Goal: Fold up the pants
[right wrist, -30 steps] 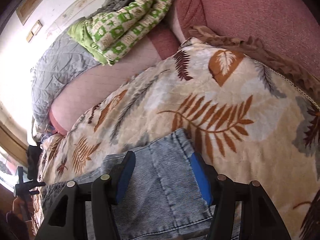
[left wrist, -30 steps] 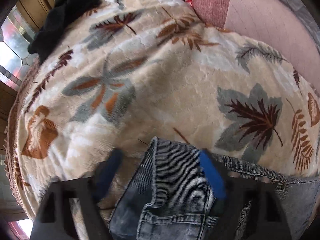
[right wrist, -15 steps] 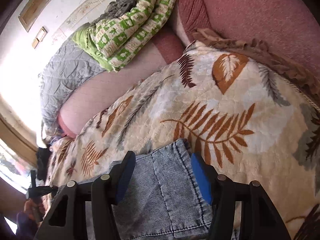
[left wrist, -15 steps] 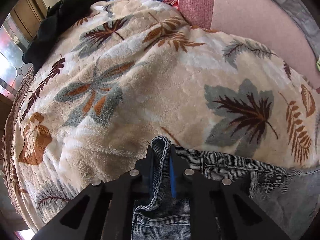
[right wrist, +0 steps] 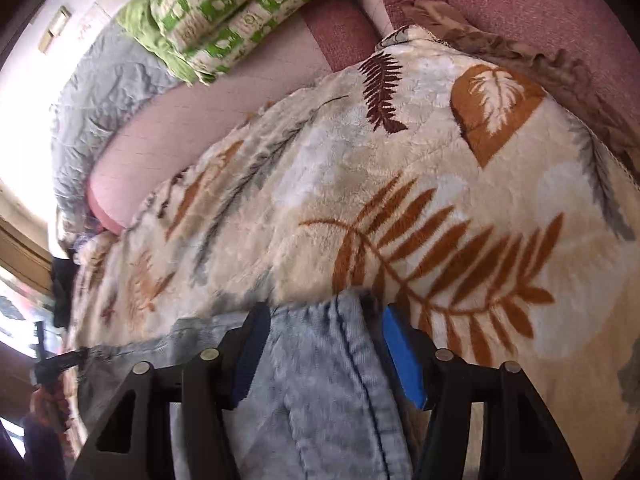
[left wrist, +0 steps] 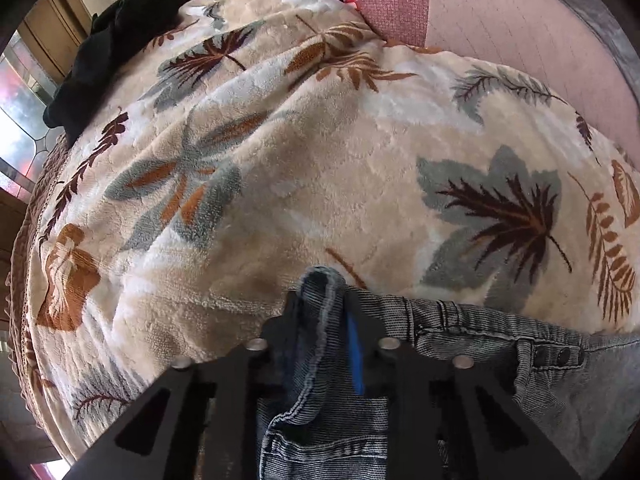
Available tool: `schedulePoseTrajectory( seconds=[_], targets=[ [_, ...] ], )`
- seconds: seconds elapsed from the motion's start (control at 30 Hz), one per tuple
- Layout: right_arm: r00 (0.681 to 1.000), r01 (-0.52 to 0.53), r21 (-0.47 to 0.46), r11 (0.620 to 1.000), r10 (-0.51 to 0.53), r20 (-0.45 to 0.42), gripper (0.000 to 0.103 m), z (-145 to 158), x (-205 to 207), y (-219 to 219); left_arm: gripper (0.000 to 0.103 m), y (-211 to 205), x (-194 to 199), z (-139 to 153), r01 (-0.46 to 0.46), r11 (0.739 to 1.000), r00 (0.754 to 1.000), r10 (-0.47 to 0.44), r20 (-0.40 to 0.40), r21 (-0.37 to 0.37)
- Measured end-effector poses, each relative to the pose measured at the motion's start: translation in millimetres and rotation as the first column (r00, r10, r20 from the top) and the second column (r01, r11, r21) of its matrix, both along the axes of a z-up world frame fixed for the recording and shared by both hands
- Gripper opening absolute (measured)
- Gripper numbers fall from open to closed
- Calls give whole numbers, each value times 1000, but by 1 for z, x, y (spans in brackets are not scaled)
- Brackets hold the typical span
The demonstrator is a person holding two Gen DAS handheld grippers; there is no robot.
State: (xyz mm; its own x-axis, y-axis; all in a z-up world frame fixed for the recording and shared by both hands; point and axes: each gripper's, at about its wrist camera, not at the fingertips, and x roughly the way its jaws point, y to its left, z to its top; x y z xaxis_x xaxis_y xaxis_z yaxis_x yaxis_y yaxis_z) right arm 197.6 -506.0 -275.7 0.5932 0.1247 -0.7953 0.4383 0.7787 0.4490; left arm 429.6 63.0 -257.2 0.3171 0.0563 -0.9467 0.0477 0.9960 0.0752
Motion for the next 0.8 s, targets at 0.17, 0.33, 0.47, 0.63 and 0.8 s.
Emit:
schedulePoseTrajectory(
  seconds=[0.17,0.33,0.47,0.63,0.8],
  targets=[
    [996,-73,-76,994,69,-52,26,-2,15,11,12,3,-15,28,11,1000,997,-9,75,-27],
    [996,-24,-140,990,36,85,21,54,-20,13,12,22,-43,80,19,992,985,3,175,-125],
    [974,60,-146,987,-26,227,15,103,-51,4,12,44,-68,121,24,974,967,35,252,-226],
    [964,70,-152,986,-28,265,15,126,-82,15,12,67,-133,147,75,955,943,27,332,-288],
    [954,71,-176,982,-16,301,15,132,-140,35,12,93,-212,152,106,950,927,12,374,-293]
  ],
)
